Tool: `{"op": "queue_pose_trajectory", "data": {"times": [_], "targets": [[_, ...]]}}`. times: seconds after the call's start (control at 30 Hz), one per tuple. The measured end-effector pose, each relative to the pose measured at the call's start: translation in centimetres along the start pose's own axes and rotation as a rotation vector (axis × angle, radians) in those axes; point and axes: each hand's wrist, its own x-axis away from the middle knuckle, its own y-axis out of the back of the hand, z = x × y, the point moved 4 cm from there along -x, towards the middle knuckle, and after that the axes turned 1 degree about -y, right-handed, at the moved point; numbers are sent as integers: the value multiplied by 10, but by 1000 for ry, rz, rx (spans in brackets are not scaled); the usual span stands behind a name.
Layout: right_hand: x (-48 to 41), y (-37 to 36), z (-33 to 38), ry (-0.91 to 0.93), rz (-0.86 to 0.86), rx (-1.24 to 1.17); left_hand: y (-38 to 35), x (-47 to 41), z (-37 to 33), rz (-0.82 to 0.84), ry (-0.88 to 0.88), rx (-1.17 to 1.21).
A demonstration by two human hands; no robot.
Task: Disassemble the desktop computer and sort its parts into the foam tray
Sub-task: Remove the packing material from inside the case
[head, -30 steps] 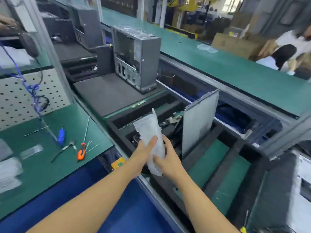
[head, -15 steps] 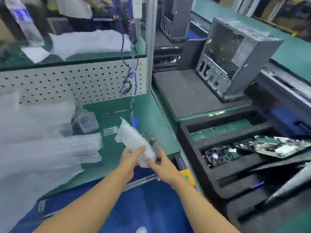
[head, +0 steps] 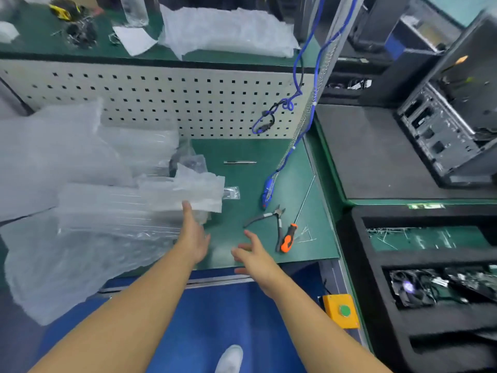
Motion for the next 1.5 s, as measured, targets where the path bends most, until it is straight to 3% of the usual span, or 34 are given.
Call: {"op": "queue_pose_trajectory", "data": {"times": [0.1, 0.33, 0.57, 1.03, 1.5], "targets": [[-5, -4, -4, -18, 9, -16, 12, -1, 15, -67, 35, -53], [14, 17, -7, -32, -25, -52, -9, 22, 35, -237, -136, -358], [78, 88, -13, 22, -142, -67, -102, 55, 94, 150, -71, -552], [302, 260, -120, 94, -771, -305, -318, 224, 275, 756, -80, -938], [535, 302, -264, 57, -1202, -468, -370, 432, 460, 1325, -26, -1158]]}}
